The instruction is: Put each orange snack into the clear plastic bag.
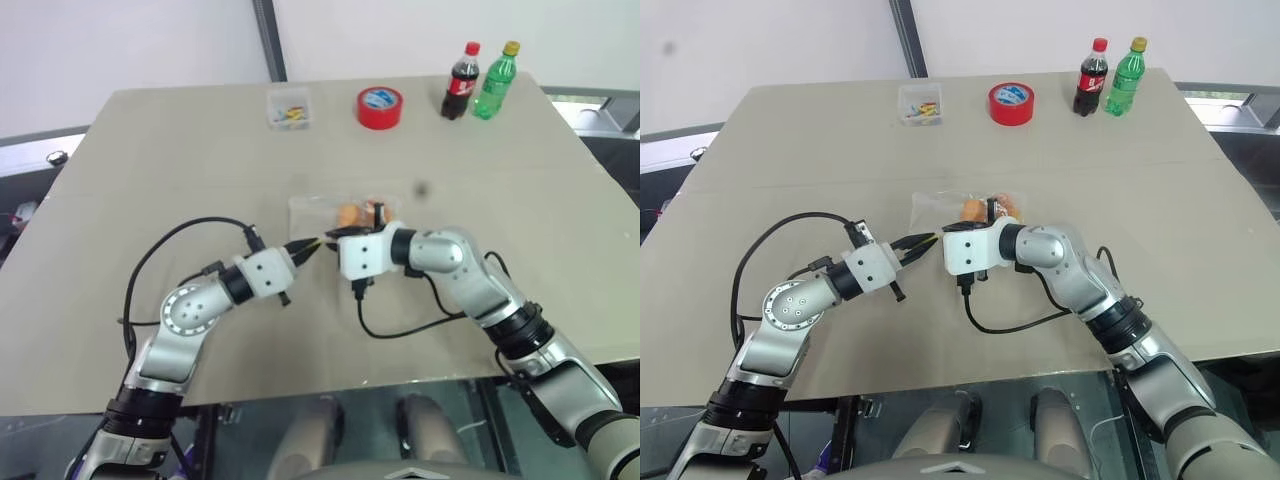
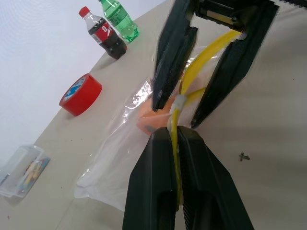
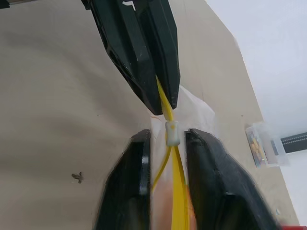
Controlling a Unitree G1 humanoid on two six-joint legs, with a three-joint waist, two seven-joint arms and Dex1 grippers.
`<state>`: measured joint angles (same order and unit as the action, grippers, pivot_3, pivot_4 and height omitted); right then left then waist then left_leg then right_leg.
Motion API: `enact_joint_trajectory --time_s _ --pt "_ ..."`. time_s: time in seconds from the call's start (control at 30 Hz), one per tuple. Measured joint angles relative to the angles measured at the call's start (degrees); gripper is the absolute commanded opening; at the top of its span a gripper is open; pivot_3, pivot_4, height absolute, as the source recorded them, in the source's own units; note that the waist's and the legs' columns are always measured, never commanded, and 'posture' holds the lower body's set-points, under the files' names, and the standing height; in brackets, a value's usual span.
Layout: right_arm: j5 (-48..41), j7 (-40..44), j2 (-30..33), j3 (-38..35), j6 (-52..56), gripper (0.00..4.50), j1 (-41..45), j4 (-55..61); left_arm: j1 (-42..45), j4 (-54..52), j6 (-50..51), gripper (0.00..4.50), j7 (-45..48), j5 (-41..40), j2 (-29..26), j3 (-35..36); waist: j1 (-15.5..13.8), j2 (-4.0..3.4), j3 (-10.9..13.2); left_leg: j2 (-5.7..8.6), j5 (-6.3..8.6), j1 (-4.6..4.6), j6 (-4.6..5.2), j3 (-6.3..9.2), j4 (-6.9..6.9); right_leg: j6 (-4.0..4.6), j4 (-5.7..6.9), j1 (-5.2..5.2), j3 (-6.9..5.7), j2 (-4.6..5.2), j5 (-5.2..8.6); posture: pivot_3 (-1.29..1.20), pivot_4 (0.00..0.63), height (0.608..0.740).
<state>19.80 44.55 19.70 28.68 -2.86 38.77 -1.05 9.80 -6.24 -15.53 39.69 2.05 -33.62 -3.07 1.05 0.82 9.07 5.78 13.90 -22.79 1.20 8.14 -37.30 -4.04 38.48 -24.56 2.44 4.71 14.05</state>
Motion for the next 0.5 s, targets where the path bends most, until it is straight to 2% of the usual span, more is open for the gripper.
enact_joint_trajectory --time_s 0.43,0.5 --pt "-0.11 0.10 -0.27 -0.06 0.57 0.04 0.05 0.12 0.57 0.61 -0.15 0.00 -0.01 0.03 0.04 -0.01 -0.02 0.00 0.00 0.00 0.00 0.00 0.00 0.00 0.00 0.00 0.00 0.00 0.00 0.00 0.00 0.00 0.150 0.740" --pt "-0.74 0.71 -0.53 -0.28 1.72 0.67 0.05 0.34 0.75 0.73 -0.17 0.00 -0.01 0.03 0.07 -0.01 0.00 0.00 0.00 0.00 0.00 0.00 0.00 0.00 0.00 0.00 0.00 0.00 0.00 0.00 0.00 0.00 0.150 0.740"
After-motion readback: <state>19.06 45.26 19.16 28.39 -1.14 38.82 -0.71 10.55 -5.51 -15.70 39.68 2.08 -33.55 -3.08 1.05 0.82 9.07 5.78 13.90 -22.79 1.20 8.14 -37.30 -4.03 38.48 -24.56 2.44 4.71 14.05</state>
